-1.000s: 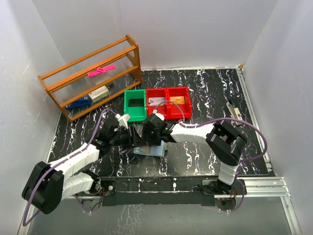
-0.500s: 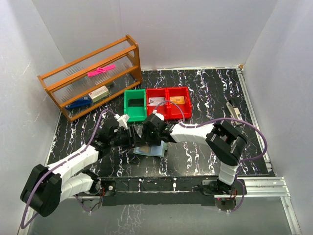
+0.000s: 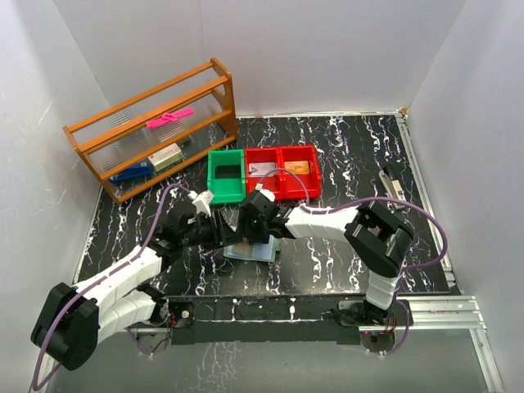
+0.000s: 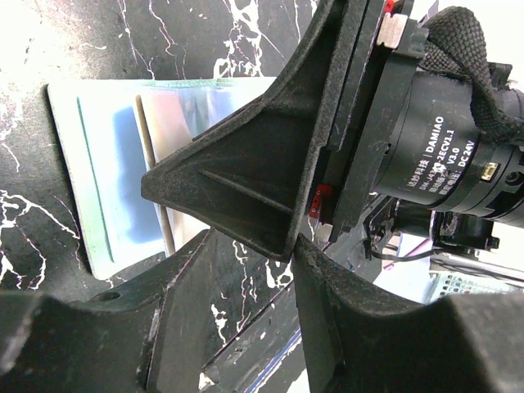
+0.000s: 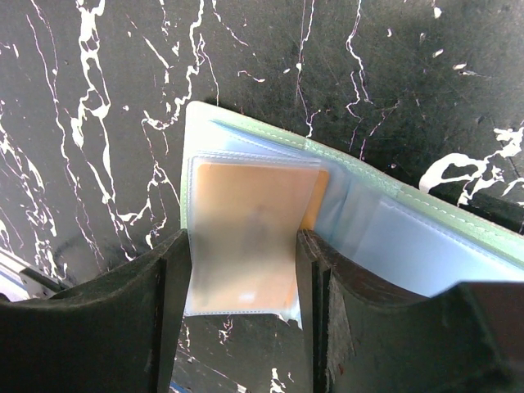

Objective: Take the credit cards out of the card holder

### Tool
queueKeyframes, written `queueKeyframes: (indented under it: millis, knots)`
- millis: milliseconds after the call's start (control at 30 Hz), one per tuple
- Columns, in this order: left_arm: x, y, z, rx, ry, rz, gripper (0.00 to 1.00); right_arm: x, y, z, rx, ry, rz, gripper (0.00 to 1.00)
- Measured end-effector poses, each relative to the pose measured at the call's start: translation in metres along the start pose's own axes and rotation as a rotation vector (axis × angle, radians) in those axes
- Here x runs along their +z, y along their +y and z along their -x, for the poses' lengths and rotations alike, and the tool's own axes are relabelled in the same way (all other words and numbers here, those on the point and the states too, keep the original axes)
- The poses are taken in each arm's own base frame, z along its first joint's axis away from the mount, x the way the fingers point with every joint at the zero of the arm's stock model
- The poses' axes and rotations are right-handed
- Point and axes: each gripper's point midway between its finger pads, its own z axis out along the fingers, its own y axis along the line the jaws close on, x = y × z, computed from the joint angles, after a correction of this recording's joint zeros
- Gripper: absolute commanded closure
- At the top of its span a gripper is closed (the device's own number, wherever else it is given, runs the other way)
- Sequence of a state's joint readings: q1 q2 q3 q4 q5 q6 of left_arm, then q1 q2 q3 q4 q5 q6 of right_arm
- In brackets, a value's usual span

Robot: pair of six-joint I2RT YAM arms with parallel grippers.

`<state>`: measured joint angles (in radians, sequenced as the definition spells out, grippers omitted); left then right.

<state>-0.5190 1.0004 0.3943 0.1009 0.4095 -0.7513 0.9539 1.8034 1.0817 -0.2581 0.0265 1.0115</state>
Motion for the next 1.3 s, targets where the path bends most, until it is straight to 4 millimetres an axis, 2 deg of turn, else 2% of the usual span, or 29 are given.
queueKeyframes:
  millis: [167, 300, 967, 1167, 1300]
  knots:
    - [0.0, 0.0, 0.0, 0.001, -0.001, -0.004, 0.62, 0.0, 0.0, 0.0, 0.0, 0.0, 0.001, 0.52]
    - [0.0, 0.0, -0.001, 0.001, -0.008, -0.014, 0.63, 0.0, 0.0, 0.0, 0.0, 0.0, 0.001, 0.47]
    - [0.004, -0.002, -0.004, 0.002, 0.005, -0.044, 0.67, -0.001, -0.002, 0.0, 0.021, -0.014, 0.044, 0.49]
    - [-0.005, -0.002, -0.006, 0.012, -0.024, -0.045, 0.6, -0.001, -0.001, 0.0, 0.023, -0.012, 0.051, 0.5]
    - [-0.013, 0.012, -0.017, -0.001, -0.021, -0.001, 0.59, -0.001, -0.001, 0.0, 0.033, 0.001, 0.068, 0.5]
